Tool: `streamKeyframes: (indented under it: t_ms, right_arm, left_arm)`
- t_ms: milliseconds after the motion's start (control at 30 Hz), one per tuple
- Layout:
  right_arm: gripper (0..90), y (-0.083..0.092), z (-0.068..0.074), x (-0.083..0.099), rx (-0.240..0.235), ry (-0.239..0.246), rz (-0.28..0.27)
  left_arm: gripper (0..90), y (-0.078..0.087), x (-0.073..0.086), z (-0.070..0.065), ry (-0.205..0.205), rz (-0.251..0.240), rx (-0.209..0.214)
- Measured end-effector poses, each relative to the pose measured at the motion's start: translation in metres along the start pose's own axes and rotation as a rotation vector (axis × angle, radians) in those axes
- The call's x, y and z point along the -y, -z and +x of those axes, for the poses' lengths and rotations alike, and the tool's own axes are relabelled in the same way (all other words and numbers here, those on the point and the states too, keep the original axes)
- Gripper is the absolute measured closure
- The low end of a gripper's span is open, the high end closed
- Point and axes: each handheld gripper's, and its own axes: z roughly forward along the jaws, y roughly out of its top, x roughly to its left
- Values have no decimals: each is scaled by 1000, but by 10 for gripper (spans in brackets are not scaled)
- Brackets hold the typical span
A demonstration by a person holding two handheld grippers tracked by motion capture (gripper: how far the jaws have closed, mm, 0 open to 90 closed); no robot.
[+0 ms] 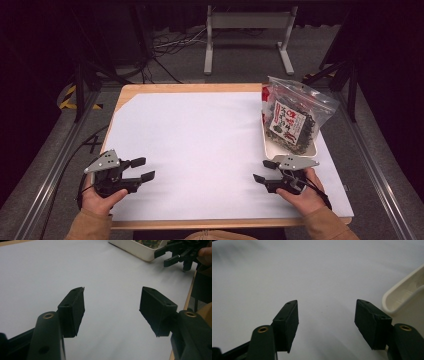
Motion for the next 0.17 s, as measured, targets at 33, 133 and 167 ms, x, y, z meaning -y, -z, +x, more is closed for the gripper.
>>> streamKeyframes:
  t_ms: [33, 133, 167]
  right_arm:
    - [359, 0, 0, 0, 0, -1, 1]
    - [363, 1, 0, 0, -3, 1, 2]
    - [365, 1, 0, 0, -5, 3, 3]
  left_arm:
    - [375, 0, 0, 0, 2, 2, 1]
    - [374, -1, 1, 0, 1, 4, -2]
    - [374, -1, 1, 0, 6, 6, -3]
